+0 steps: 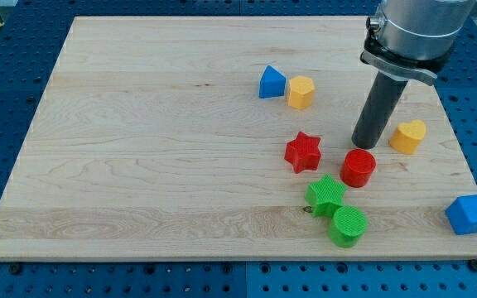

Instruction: Push the yellow heart to the bottom right

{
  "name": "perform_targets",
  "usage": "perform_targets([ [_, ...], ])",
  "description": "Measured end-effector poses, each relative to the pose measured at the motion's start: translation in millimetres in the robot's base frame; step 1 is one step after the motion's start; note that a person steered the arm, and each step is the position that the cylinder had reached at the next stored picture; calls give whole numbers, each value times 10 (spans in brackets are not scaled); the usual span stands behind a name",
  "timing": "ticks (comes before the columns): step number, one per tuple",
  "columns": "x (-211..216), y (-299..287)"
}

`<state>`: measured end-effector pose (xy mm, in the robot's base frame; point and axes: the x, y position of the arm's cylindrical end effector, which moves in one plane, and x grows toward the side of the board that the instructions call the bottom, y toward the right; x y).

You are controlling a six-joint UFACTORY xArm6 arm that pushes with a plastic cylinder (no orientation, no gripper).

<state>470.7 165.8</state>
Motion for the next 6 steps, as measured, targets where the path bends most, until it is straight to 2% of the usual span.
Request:
perform_targets([
  [2,-759,1],
  [4,-780,496],
  [6,-401,1099],
])
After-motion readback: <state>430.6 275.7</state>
